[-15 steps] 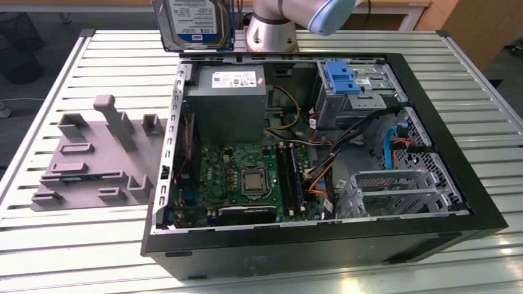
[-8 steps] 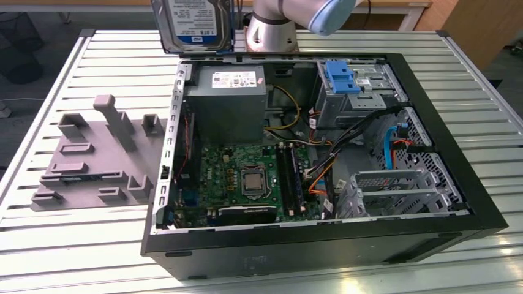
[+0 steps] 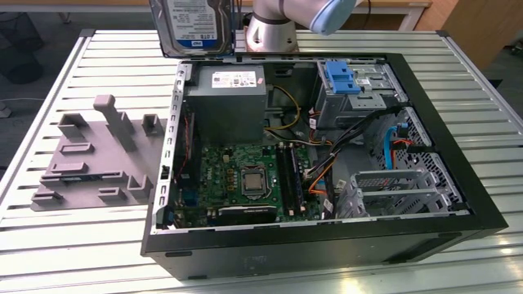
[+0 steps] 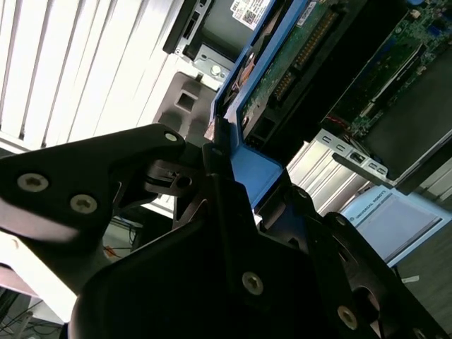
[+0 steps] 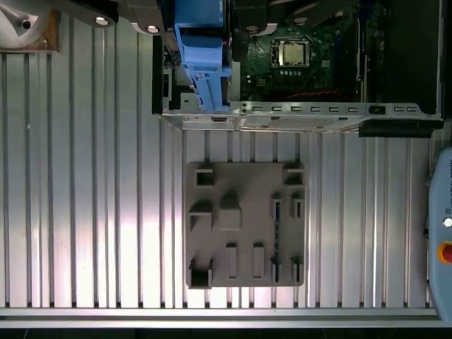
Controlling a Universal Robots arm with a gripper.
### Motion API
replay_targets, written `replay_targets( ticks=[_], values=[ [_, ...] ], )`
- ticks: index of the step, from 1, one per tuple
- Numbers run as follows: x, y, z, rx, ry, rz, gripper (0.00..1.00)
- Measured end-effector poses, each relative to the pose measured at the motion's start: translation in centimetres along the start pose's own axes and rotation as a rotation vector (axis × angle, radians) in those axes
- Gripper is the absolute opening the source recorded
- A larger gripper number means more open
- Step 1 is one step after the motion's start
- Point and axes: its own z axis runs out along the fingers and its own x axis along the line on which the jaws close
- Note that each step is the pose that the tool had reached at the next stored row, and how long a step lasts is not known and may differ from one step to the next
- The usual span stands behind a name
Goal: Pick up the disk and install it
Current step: 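Pick up the disk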
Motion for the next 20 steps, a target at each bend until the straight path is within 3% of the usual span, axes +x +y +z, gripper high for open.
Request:
replay_targets(
  ticks=[5, 11, 15, 20],
  values=[
    [0.02, -2.09, -0.02, 0.0000, 0.0000, 0.000, 0.37],
    [0.06, -3.80, -0.04, -0.0001, 0.0001, 0.000, 0.37],
    [0.21, -4.04, -0.04, -0.0001, 0.0009, 0.000, 0.37],
    [1.46, -4.06, -0.03, 0.0000, 0.0020, 0.000, 0.37]
  ],
)
